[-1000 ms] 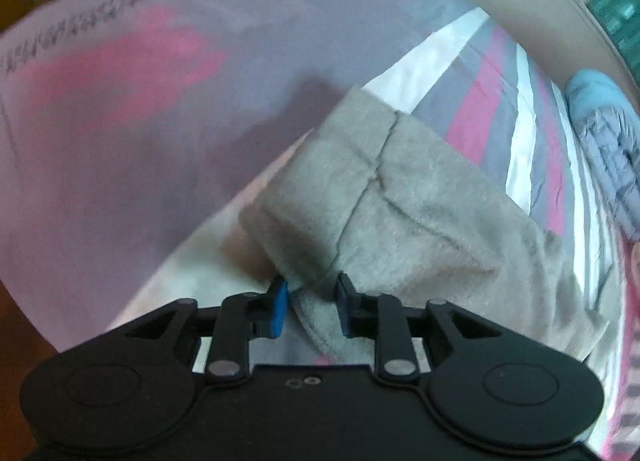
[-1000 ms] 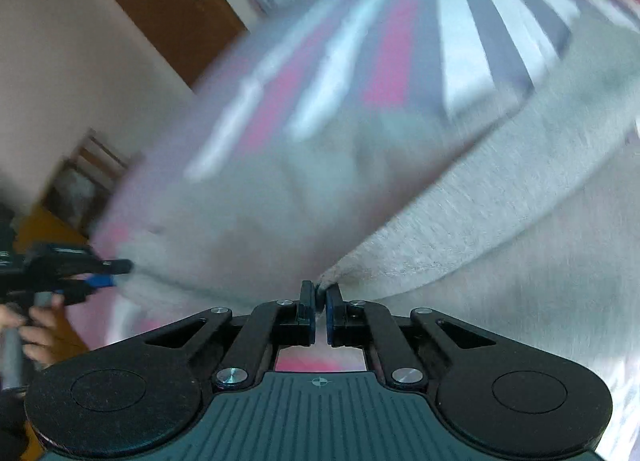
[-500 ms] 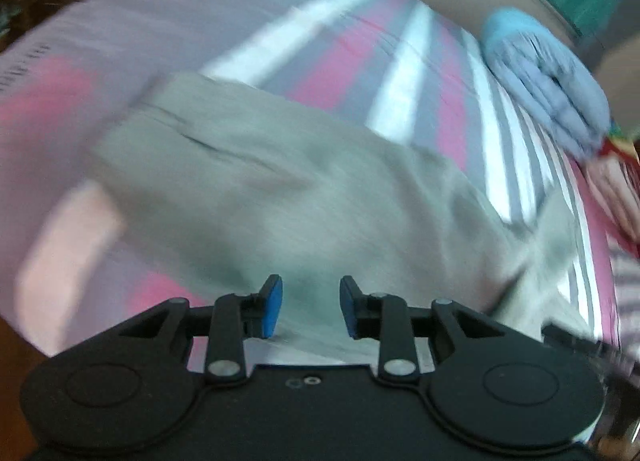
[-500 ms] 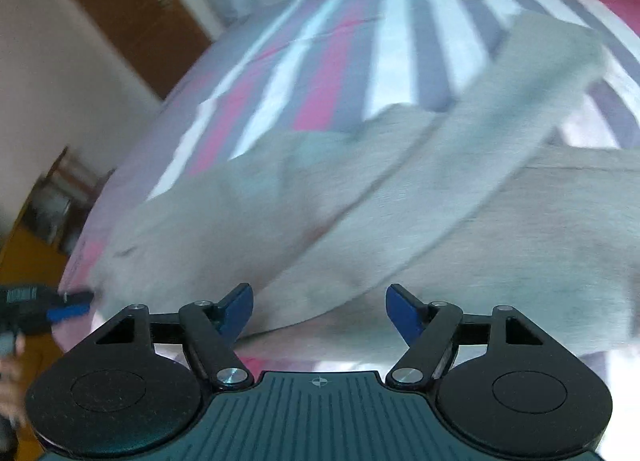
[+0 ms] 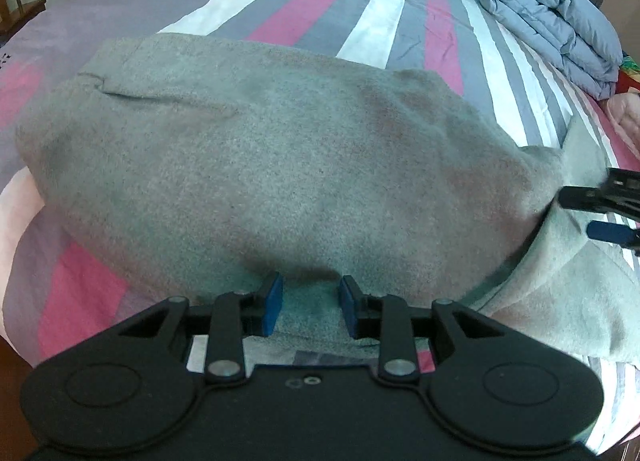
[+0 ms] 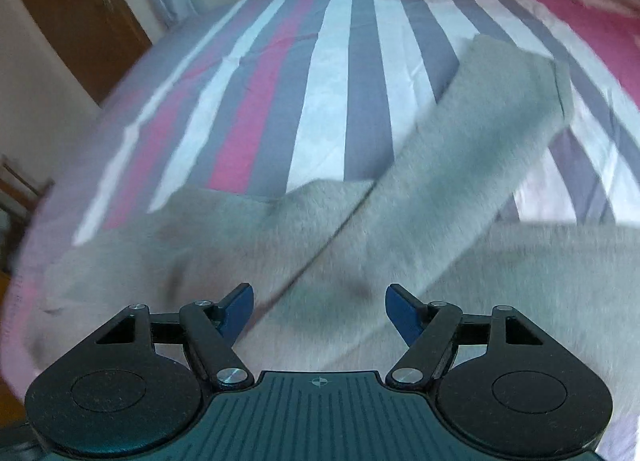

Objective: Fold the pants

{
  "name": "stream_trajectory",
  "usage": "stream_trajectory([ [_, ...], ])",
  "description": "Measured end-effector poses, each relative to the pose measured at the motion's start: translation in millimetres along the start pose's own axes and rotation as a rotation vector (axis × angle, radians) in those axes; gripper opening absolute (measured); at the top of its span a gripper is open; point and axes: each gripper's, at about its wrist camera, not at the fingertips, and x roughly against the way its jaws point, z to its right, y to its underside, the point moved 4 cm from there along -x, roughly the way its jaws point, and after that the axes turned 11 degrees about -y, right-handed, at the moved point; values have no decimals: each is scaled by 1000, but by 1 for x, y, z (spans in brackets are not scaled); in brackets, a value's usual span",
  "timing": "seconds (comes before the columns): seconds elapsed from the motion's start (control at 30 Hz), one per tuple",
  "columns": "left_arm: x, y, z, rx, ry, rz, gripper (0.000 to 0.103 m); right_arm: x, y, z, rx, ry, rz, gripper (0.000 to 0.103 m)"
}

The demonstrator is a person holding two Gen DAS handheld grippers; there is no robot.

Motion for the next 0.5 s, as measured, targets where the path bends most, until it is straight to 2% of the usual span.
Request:
stream_trajectory([
  [0.13,2,3,8,-35,-34,23,21,-31,1,-9,17,97,-84,68],
  [0.17,2,4,10,-42,-40,29,21,-39,3,-9,24,144,-111,68],
  [0.27,3,4,8,-39,-30,33,21,-51,13,-9,120,227,-146,66],
  [0.3,4,4,6,-36,-22,32,21,-48,17,-6,129,218,-142,41],
  [0.33,4,4,4,-34,-14,29,21,-41,19,0,108,188,-138,22],
  [0.37,4,3,3,-31,-6,27,21,-32,22,7,65,150,-130,11],
  [0.43,4,2,1,-32,2,26,24,-14,29,20,25,108,-112,11],
  [0.5,3,2,1,-38,5,30,23,8,45,29,-10,77,-92,11],
])
